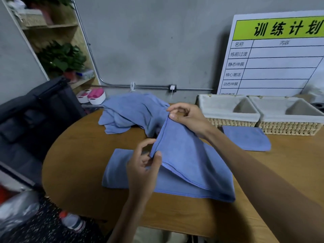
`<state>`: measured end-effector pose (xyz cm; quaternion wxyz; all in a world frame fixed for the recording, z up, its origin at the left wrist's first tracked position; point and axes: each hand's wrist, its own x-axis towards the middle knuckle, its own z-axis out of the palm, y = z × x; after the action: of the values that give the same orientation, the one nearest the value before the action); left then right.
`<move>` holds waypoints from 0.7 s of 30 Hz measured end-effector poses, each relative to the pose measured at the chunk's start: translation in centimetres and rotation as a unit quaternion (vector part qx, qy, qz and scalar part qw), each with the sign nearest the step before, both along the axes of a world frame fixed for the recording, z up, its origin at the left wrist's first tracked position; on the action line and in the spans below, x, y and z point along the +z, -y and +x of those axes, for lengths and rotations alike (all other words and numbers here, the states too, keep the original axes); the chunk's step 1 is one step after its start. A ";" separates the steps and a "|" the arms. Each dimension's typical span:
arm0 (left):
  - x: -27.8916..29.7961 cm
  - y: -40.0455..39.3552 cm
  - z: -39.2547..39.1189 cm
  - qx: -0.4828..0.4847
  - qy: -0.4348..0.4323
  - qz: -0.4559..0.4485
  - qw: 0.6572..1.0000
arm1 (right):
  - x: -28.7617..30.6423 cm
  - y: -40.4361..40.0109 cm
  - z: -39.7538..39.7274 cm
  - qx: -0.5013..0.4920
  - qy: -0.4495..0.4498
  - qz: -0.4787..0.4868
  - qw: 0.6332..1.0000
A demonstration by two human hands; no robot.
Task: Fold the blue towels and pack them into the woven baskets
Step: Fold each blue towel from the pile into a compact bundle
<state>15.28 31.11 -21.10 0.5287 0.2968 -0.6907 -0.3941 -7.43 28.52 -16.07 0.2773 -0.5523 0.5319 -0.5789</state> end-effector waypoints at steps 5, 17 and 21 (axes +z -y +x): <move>-1.0 2.0 3.3 0.088 0.015 -0.003 0.996 | -0.9 3.4 3.8 0.005 -0.038 0.010 0.999; -1.8 4.6 8.6 0.174 0.041 -0.061 0.982 | -1.6 8.3 9.9 0.035 -0.031 -0.015 0.999; -4.2 5.7 10.5 0.228 0.124 -0.063 0.964 | -3.9 10.7 12.5 0.058 -0.115 0.010 0.992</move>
<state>25.82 25.42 -25.31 0.5322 0.4592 -0.6883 -0.1792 5.05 17.81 -19.95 0.2528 -0.6421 0.5333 -0.4893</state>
